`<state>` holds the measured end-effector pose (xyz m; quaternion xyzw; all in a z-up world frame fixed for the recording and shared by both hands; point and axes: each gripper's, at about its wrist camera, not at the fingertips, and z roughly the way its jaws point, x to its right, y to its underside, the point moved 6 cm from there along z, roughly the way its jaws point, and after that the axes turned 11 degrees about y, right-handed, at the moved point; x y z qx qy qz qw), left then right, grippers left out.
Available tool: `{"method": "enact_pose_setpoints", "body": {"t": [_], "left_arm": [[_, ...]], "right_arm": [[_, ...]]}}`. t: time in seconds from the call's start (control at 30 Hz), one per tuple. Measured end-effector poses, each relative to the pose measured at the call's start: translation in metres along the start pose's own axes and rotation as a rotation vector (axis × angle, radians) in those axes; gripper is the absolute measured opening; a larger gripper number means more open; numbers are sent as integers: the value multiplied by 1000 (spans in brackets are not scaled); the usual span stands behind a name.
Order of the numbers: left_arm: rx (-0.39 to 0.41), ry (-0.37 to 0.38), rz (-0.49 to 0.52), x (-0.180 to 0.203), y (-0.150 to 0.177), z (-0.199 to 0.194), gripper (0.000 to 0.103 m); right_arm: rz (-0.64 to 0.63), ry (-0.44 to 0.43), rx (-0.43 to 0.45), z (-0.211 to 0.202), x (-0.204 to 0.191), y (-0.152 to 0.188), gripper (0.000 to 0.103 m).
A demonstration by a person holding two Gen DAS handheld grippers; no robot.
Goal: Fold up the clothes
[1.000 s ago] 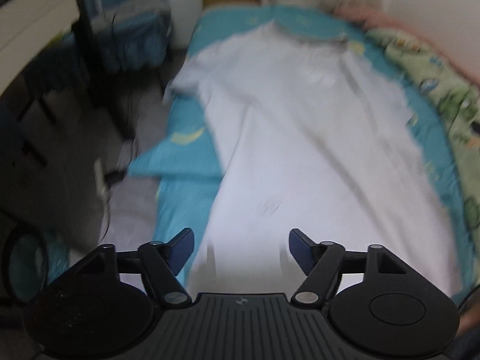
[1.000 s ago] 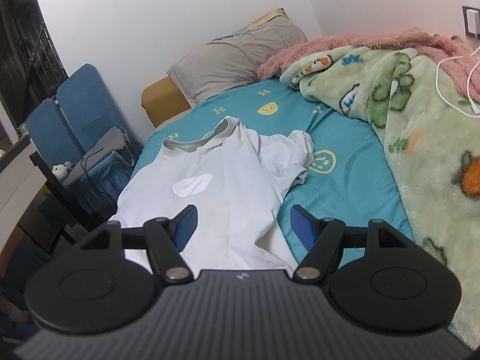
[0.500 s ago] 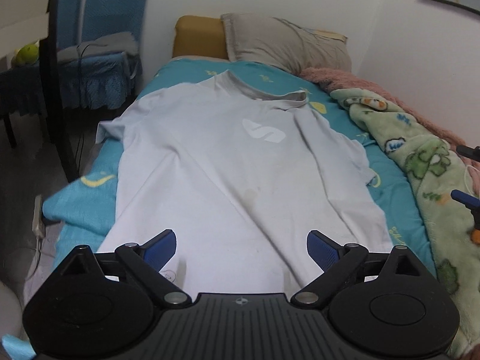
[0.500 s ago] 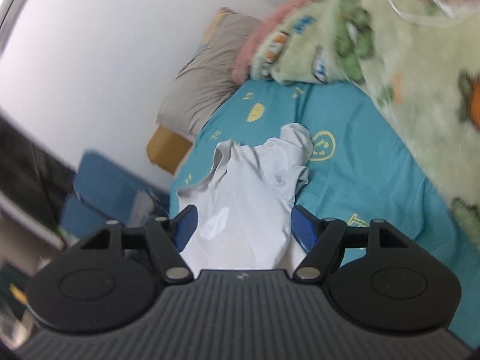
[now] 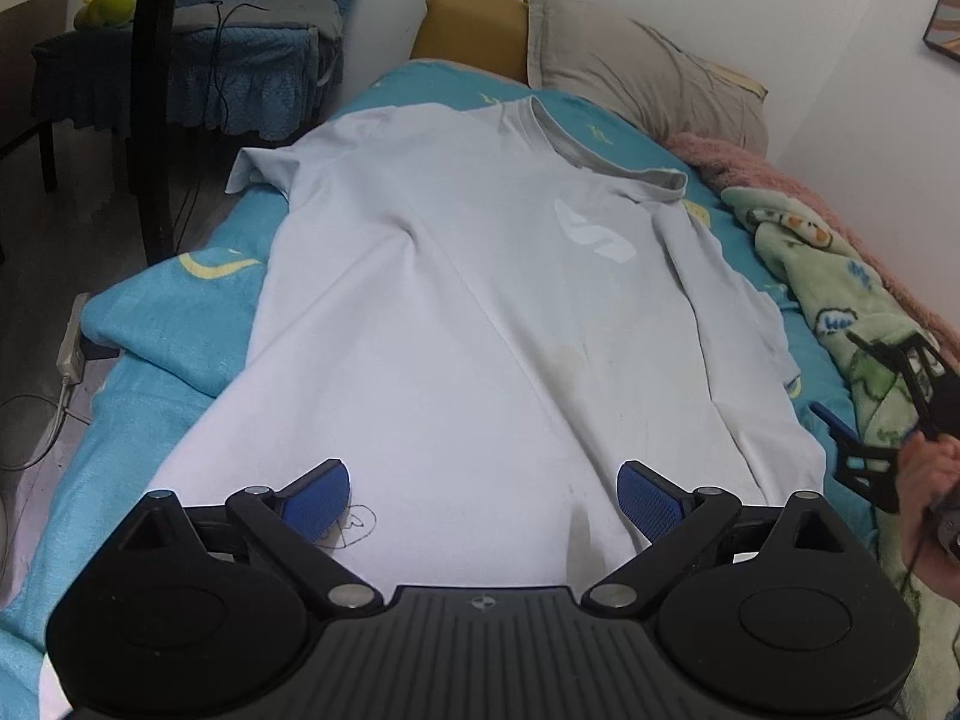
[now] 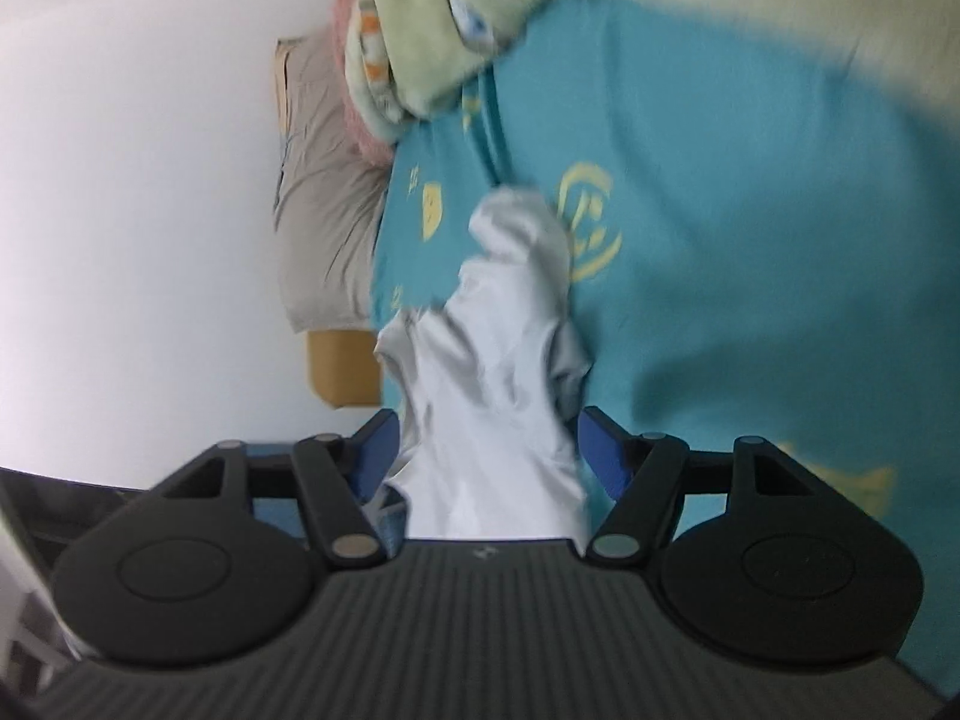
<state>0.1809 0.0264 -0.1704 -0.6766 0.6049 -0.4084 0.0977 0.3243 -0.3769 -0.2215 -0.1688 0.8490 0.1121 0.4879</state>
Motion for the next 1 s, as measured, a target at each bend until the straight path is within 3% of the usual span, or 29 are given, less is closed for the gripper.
{"method": "enact_pose_setpoints", "body": {"t": [0.33, 0.6, 0.83, 0.93, 1.0], "left_arm": [[-18, 0, -36, -5, 0, 15, 99], [-16, 1, -40, -7, 0, 18, 99], [3, -2, -19, -7, -2, 22, 100], [8, -1, -10, -7, -3, 23, 100], [10, 1, -9, -7, -3, 23, 100]], "right_arm": [[-82, -19, -43, 55, -15, 12, 66], [-31, -91, 6, 76, -24, 0, 67], [-52, -80, 26, 86, -33, -5, 66], [-41, -80, 28, 89, -32, -9, 63], [-51, -73, 30, 91, -30, -11, 56]]}}
